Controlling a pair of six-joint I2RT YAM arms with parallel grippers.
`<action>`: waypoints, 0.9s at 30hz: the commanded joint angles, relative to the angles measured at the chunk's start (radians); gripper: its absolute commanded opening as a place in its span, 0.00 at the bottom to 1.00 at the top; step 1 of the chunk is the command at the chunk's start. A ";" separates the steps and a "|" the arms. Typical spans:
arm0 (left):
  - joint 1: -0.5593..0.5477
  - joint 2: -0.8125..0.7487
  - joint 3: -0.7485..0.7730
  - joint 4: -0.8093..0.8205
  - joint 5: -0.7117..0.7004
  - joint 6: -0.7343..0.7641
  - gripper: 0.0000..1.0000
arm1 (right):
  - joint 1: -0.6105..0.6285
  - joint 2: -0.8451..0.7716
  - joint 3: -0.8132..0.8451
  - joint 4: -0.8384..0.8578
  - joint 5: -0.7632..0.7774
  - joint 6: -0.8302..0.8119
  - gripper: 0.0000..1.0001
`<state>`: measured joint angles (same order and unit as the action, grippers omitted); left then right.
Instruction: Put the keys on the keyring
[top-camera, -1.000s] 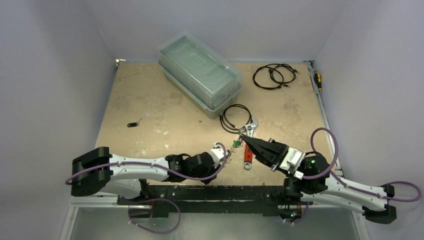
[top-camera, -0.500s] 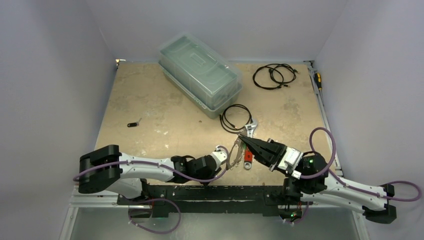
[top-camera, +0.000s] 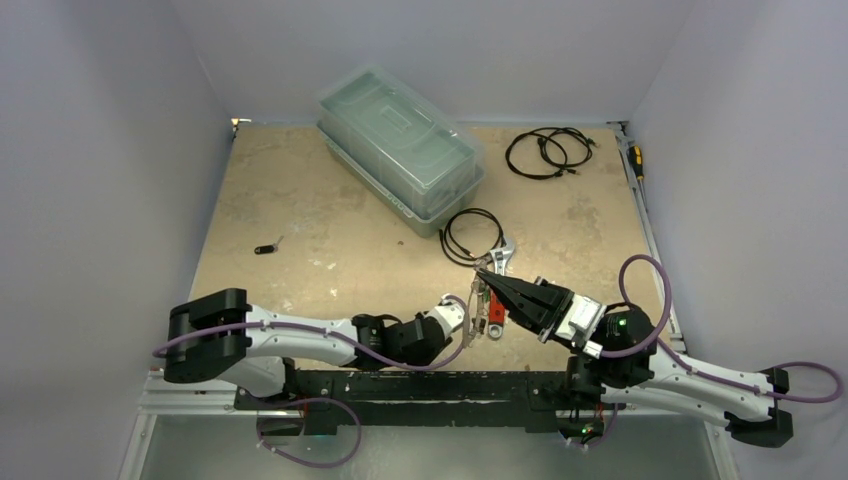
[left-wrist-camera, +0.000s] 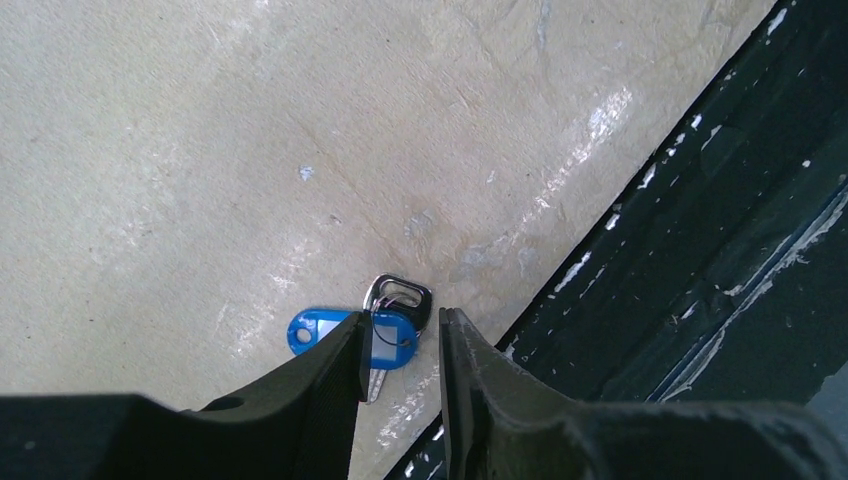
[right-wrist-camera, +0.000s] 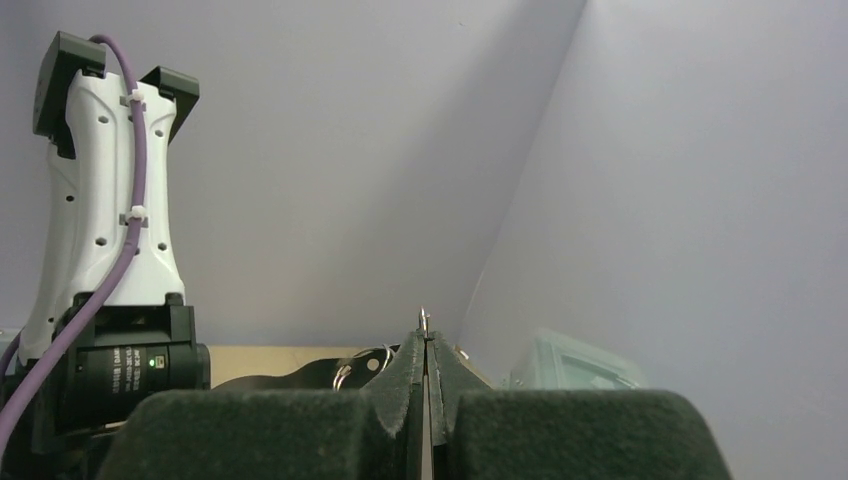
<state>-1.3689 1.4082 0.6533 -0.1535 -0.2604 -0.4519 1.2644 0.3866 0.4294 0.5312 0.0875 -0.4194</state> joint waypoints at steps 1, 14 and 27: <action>-0.036 0.036 0.035 -0.005 -0.070 0.020 0.33 | 0.004 0.000 0.016 0.039 0.015 0.004 0.00; -0.075 0.075 0.062 -0.052 -0.147 0.013 0.17 | 0.004 0.001 0.019 0.032 0.019 0.005 0.00; -0.075 -0.062 0.048 -0.012 -0.098 0.013 0.00 | 0.004 0.002 0.021 0.027 0.021 0.007 0.00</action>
<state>-1.4368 1.4334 0.6937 -0.2031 -0.3798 -0.4488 1.2644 0.3870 0.4294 0.5274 0.0883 -0.4194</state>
